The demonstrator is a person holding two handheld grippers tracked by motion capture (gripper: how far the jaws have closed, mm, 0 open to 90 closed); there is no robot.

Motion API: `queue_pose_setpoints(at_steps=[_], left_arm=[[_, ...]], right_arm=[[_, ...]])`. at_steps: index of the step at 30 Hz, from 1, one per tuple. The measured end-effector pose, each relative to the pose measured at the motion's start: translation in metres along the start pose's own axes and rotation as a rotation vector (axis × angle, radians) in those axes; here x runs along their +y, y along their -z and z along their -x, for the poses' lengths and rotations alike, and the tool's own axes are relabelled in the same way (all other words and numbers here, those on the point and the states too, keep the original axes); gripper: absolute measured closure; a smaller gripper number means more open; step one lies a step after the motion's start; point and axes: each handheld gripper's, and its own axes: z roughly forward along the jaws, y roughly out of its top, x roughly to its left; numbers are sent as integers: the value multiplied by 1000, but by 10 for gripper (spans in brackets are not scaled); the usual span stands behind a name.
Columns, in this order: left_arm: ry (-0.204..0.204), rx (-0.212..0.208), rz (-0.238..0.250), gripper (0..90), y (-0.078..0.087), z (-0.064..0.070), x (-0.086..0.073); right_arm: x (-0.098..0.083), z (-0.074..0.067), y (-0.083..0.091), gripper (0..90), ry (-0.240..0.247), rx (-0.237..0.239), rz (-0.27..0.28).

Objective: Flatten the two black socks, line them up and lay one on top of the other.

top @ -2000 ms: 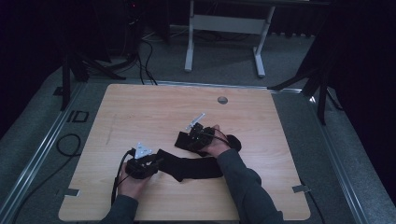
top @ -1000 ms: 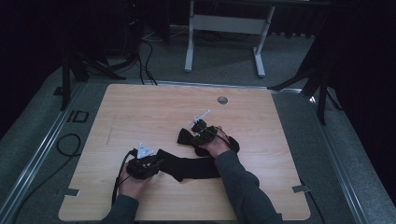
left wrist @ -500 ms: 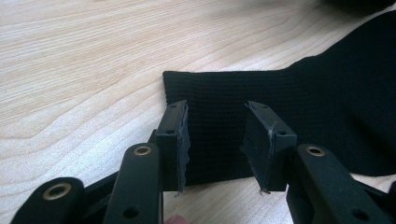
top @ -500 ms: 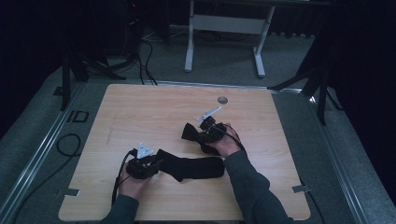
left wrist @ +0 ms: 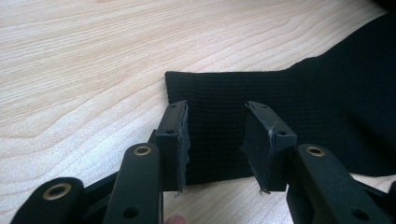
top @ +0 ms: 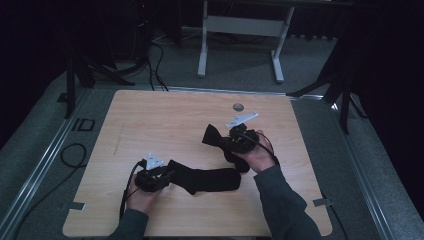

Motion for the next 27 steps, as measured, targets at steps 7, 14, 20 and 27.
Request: queue_pose_setpoints(at_steps=[7,14,20,27], left_arm=[[-1,-1,-1,604,-1,1,0],[-4,0,-5,604,-1,1,0],[-4,-1,-5,603,-1,1,0],[-8,2,-9,603,-2,1,0]], right_arm=[[1,-3,31,844,21,-16,58],[0,-10,58,844,42,-13,114],[-2,-21,70,843,70,-9,126],[-8,-30,75,843,97,1,114]])
